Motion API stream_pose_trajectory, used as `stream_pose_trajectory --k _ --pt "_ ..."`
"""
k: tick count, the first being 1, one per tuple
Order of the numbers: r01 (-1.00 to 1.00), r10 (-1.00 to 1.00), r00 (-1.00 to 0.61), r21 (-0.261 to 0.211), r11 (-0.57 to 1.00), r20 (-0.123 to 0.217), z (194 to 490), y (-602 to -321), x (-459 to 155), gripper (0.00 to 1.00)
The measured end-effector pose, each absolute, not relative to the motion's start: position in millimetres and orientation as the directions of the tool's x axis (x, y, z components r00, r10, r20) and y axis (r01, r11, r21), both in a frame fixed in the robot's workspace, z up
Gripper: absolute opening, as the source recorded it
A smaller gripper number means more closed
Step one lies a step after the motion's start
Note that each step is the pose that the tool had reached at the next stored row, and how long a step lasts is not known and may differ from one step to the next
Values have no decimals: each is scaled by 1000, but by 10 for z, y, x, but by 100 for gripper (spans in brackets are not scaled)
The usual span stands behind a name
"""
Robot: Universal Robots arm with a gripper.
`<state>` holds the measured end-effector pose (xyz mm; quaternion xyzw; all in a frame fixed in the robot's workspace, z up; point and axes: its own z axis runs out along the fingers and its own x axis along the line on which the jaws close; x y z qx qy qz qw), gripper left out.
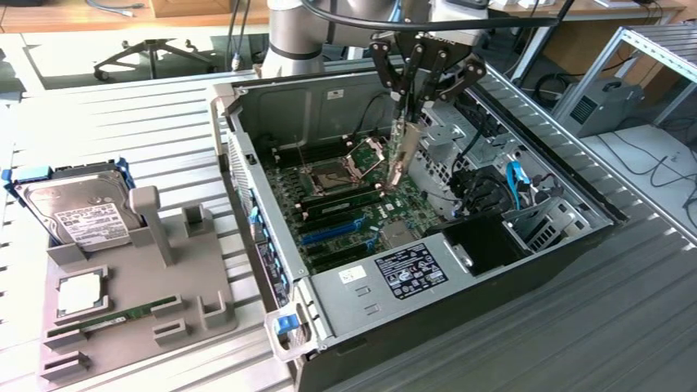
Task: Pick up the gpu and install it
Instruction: 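Insert the gpu into the slot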
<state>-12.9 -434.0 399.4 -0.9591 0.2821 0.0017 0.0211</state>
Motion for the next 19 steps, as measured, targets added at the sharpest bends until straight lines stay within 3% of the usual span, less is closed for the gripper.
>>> stream_pose_trajectory --k 19 --pt "-362 -362 932 -40 -931 -15 3989 -4340 -129 26"
